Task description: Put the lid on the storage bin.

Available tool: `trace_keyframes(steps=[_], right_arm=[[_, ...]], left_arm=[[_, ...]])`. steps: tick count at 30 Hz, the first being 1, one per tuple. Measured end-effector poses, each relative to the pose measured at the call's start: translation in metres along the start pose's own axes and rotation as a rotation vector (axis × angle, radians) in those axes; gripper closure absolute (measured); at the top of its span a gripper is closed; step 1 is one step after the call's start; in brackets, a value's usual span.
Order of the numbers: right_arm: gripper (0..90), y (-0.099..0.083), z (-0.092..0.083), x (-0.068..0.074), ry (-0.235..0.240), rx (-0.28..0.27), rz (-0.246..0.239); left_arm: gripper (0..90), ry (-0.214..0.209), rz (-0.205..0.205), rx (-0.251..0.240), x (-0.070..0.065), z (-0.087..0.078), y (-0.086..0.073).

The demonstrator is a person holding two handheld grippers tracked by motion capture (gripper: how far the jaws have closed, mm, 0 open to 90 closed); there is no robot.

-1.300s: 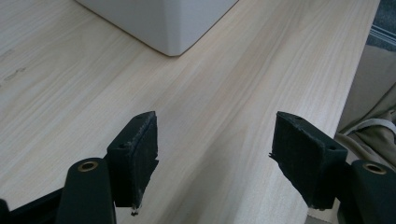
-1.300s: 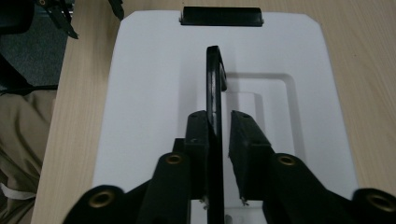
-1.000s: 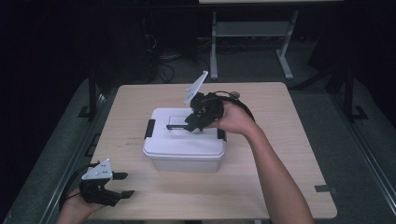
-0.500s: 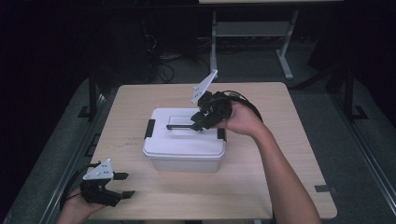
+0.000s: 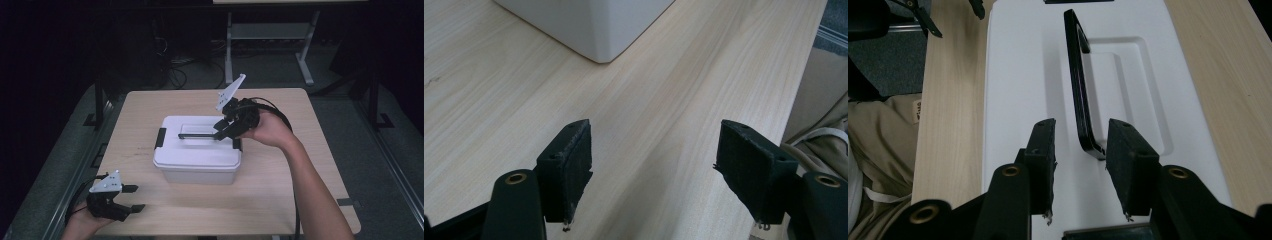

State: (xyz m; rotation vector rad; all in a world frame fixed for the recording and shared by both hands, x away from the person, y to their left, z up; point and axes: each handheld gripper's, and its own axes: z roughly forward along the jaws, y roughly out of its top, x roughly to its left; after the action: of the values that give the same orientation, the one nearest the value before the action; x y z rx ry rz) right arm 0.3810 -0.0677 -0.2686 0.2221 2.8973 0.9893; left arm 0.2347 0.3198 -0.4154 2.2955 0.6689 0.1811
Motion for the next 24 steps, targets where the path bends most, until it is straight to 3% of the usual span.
trace_keyframes(steps=[24], right_arm=[[60.4, -0.033, -0.015, 0.004, -0.036, -0.011, 0.045]], left_arm=[[29.6, 0.001, 0.002, 0.006, 0.000, 0.001, 0.001]])
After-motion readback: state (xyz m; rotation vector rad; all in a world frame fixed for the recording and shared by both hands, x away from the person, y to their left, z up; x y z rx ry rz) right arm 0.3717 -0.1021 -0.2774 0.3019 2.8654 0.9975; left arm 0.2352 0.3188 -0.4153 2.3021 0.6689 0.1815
